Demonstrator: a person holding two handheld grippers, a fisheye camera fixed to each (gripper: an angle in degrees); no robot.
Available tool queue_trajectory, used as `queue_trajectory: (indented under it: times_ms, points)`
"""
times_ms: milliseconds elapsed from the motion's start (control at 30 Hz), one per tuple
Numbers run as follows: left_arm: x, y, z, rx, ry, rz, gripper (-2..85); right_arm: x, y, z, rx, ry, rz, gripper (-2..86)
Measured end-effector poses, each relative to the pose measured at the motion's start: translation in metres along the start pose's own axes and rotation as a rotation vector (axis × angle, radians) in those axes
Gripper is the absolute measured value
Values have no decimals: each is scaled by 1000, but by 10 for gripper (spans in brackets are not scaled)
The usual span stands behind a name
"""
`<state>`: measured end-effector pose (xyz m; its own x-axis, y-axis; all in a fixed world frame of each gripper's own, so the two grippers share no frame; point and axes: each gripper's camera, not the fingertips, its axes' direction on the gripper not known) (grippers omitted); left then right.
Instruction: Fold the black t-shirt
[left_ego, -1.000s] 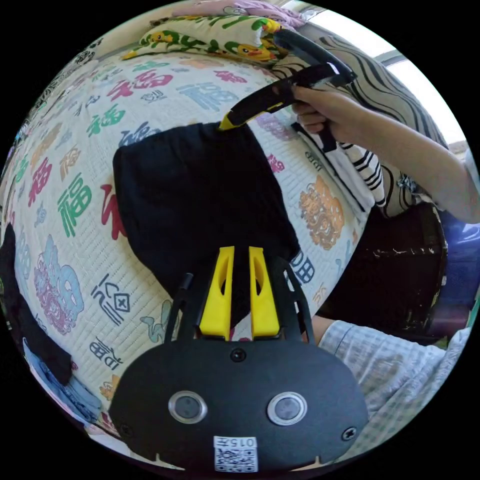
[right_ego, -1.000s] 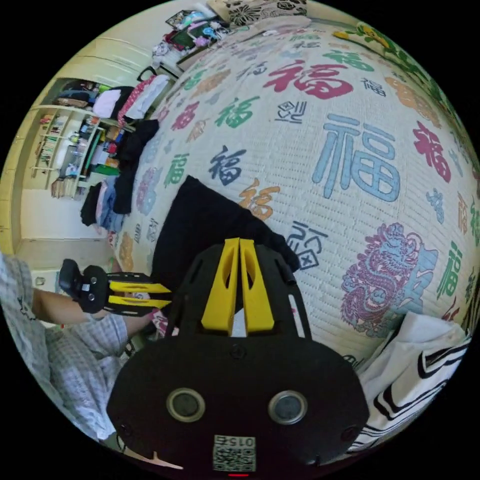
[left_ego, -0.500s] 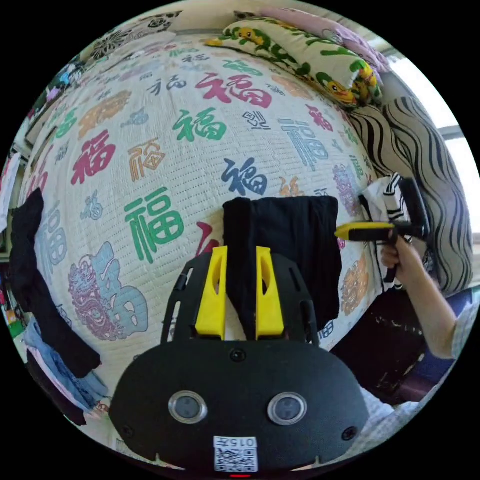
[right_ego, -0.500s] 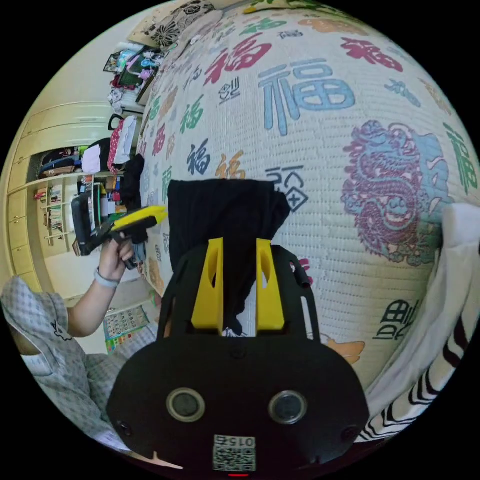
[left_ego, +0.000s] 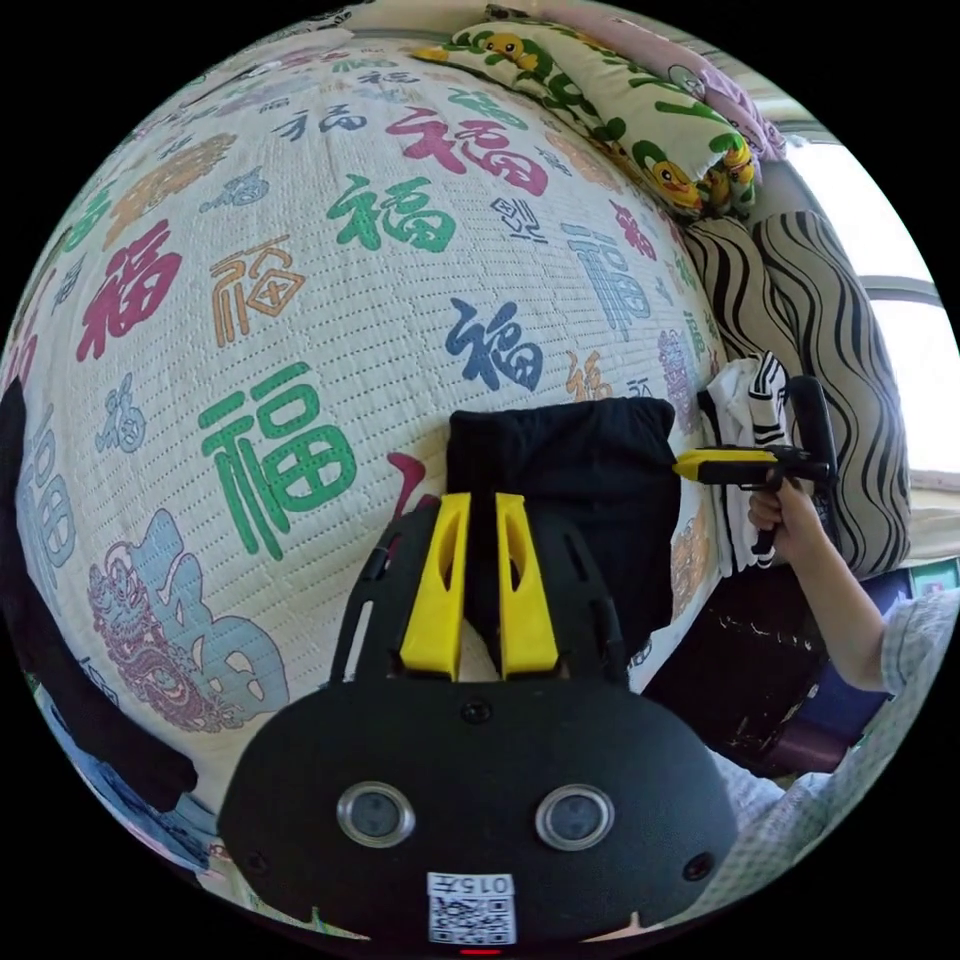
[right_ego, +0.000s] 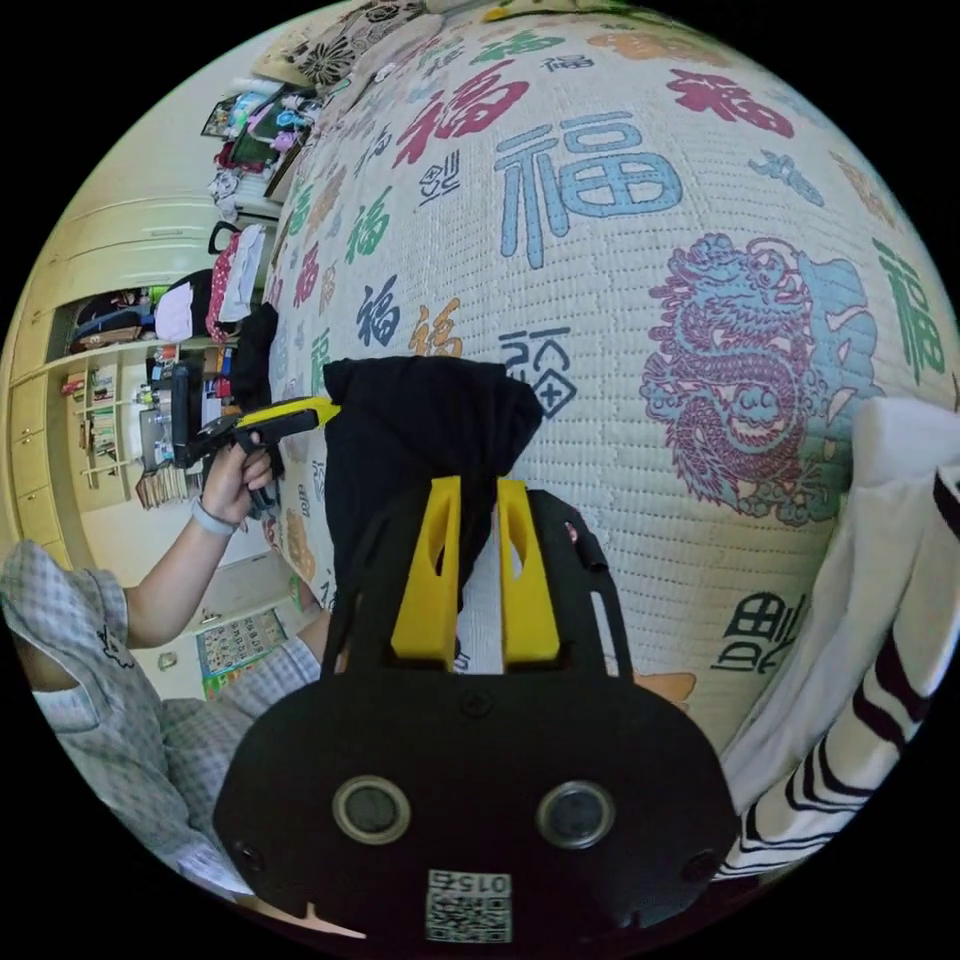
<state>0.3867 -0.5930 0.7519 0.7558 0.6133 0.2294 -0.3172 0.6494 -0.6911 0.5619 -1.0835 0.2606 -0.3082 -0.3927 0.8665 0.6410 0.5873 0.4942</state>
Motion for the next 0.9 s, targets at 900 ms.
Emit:
queue_trajectory:
  times_ms: [900]
  points:
    - [-1, 152, -164, 37, -107, 77, 12, -172, -42, 255, -14, 319, -80, 47]
